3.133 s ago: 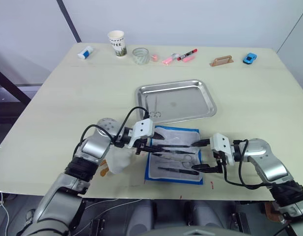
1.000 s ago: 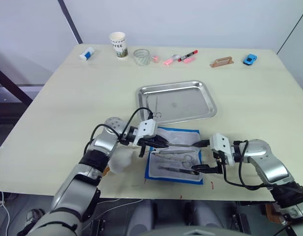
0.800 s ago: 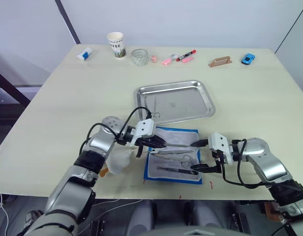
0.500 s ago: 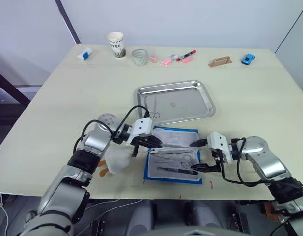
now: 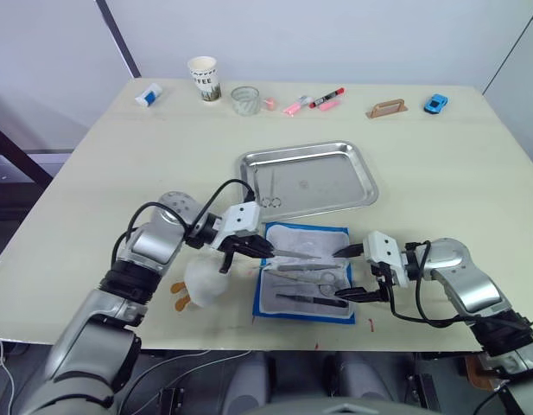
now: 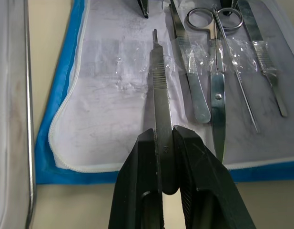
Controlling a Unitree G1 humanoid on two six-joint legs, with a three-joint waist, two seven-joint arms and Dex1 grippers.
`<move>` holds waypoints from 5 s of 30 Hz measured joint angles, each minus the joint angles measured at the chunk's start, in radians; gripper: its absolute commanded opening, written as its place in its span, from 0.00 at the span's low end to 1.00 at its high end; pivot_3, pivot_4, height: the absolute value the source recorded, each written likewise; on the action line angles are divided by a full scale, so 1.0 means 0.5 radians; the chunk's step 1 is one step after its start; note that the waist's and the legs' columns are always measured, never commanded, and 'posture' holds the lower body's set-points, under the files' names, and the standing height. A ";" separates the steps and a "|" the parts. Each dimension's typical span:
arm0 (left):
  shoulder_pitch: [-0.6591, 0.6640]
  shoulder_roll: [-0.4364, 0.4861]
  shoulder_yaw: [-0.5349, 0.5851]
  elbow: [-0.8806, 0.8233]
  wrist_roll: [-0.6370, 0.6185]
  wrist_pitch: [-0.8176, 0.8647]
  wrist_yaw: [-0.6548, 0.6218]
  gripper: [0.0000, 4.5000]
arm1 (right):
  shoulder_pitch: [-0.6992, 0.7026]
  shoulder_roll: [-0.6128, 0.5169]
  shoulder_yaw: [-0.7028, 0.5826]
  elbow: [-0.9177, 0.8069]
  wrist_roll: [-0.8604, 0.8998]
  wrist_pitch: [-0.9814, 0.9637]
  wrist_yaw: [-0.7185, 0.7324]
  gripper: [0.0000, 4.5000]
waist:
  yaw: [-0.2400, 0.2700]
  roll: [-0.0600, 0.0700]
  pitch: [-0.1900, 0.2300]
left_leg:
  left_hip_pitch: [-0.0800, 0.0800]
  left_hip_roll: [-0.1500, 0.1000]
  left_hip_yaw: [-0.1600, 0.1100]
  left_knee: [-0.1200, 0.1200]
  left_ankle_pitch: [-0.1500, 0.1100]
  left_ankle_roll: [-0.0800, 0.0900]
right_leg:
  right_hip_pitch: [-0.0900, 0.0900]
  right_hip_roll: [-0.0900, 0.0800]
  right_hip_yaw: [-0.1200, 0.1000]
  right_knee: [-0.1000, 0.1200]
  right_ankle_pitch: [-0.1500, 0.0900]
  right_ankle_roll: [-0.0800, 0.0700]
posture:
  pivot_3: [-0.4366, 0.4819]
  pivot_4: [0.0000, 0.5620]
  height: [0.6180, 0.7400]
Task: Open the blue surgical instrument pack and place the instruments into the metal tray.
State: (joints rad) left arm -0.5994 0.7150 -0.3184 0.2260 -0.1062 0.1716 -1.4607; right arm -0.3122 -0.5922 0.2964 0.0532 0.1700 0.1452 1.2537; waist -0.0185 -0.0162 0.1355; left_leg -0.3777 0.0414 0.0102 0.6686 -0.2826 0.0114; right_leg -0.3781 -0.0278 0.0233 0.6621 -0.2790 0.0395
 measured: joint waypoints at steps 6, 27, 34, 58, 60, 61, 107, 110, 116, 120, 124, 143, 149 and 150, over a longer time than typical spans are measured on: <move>0.075 0.127 0.074 -0.041 -0.038 -0.004 -0.012 0.01 | -0.005 -0.001 0.000 0.005 0.000 -0.002 0.008 0.98 | 0.001 0.000 0.000 | 0.000 0.000 0.000 0.000 0.000 0.000 | 0.000 0.000 0.000 0.000 0.000 0.000 | 0.48 0.27 1.00; 0.526 0.477 0.667 -0.573 -0.470 0.470 0.182 0.01 | -0.037 0.004 0.002 0.076 0.000 -0.070 0.064 0.98 | 0.006 -0.002 0.001 | 0.000 0.002 0.000 0.000 0.000 0.000 | -0.001 -0.002 -0.001 0.000 -0.001 -0.001 | 0.48 0.27 1.00; 0.435 0.154 0.857 -0.854 -0.675 1.119 0.841 0.01 | -0.037 0.004 0.001 0.080 0.000 -0.074 0.067 0.98 | 0.007 -0.004 0.000 | -0.001 0.001 -0.001 0.000 0.000 0.000 | 0.000 -0.002 -0.002 0.001 0.000 0.000 | 0.48 0.27 1.00; -0.293 -1.613 0.691 -0.419 0.067 1.755 3.219 0.01 | -0.020 -0.050 0.001 0.016 0.001 -0.014 0.093 0.98 | 0.023 -0.017 -0.005 | -0.004 -0.009 -0.018 0.000 0.000 -0.001 | 0.003 -0.012 -0.008 -0.002 0.000 0.000 | 0.48 0.27 1.00; -0.301 -1.659 0.680 -0.302 0.090 1.680 3.240 0.01 | -0.018 -0.050 0.002 0.006 0.001 0.000 0.093 0.98 | 0.023 -0.016 -0.005 | -0.005 -0.010 -0.018 0.000 0.000 -0.002 | 0.003 -0.012 -0.008 -0.002 0.000 0.000 | 0.48 0.27 1.00; -0.301 -1.663 0.675 -0.286 0.092 1.672 3.243 0.01 | -0.018 -0.050 0.002 0.006 0.001 0.003 0.093 0.98 | 0.023 -0.016 -0.005 | -0.005 -0.010 -0.018 0.000 0.001 -0.002 | 0.003 -0.012 -0.009 -0.002 0.000 0.000 | 0.48 0.27 1.00; -0.365 -1.708 0.688 -0.125 0.082 1.645 3.346 0.45 | 0.043 -0.068 -0.002 -0.093 0.001 0.051 0.069 0.98 | 0.022 -0.016 -0.004 | -0.005 -0.011 -0.018 0.000 0.004 -0.008 | 0.003 -0.012 -0.009 -0.003 0.000 0.001 | 0.48 0.27 1.00; -0.365 -1.704 0.689 -0.223 0.048 1.645 3.273 0.45 | 0.042 -0.072 -0.002 -0.092 0.002 0.051 0.069 0.98 | 0.022 -0.016 -0.004 | -0.005 -0.011 -0.018 0.000 0.005 -0.010 | 0.003 -0.012 -0.009 -0.003 0.000 0.001 | 0.48 0.27 1.00; -0.308 -1.582 0.570 -0.459 -0.055 1.447 2.893 0.45 | 0.041 -0.071 -0.002 -0.088 0.005 0.050 0.069 0.98 | 0.021 -0.014 -0.003 | -0.005 -0.010 -0.018 -0.001 0.006 -0.012 | 0.003 -0.012 -0.009 -0.004 0.000 0.001 | 0.48 0.27 1.00; -0.128 -1.355 0.470 -0.591 -0.175 1.173 2.451 0.45 | 0.041 -0.066 -0.002 -0.087 0.021 0.050 0.067 0.98 | 0.018 -0.008 -0.001 | -0.004 -0.010 -0.017 -0.001 0.008 -0.016 | 0.003 -0.012 -0.008 -0.003 0.000 0.000 | 0.48 0.27 1.00; 0.130 -0.982 0.484 -0.585 -0.390 0.789 1.730 0.58 | 0.050 -0.063 -0.015 -0.089 0.036 0.047 0.055 0.98 | 0.016 -0.005 0.000 | -0.005 -0.009 -0.018 -0.001 0.008 -0.015 | 0.003 -0.012 -0.009 -0.004 0.000 0.000 | 0.48 0.27 1.00; 0.574 0.115 0.557 -0.381 -0.736 0.224 -0.073 0.99 | 0.067 -0.035 -0.024 -0.053 0.045 -0.044 0.052 0.98 | 0.015 0.000 0.005 | -0.004 -0.007 -0.018 -0.001 0.002 -0.004 | 0.002 -0.009 -0.011 -0.003 -0.001 -0.002 | 0.48 0.27 1.00; 0.508 0.071 0.499 -0.342 -0.589 0.128 0.019 0.99 | 0.097 -0.025 -0.043 -0.064 0.053 -0.049 0.032 0.98 | 0.019 0.000 0.005 | -0.005 -0.008 -0.019 -0.001 0.002 -0.004 | 0.002 -0.009 -0.012 -0.003 -0.001 -0.002 | 0.48 0.27 1.00; 0.487 0.063 0.484 -0.338 -0.573 0.125 0.031 0.99 | 0.098 -0.025 -0.042 -0.065 0.053 -0.048 0.030 0.98 | 0.020 0.000 0.005 | -0.005 -0.008 -0.019 -0.001 0.002 -0.004 | 0.002 -0.008 -0.012 -0.003 -0.001 -0.001 | 0.48 0.27 1.00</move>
State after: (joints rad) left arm -0.3558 0.7464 -0.0762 0.0571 -0.3929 0.2341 -1.4452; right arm -0.2635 -0.6045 0.2752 0.0209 0.1967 0.1210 1.2685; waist -0.0084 -0.0164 0.1381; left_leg -0.3801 0.0374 0.0006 0.6681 -0.2816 0.0095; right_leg -0.3772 -0.0319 0.0171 0.6607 -0.2795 0.0387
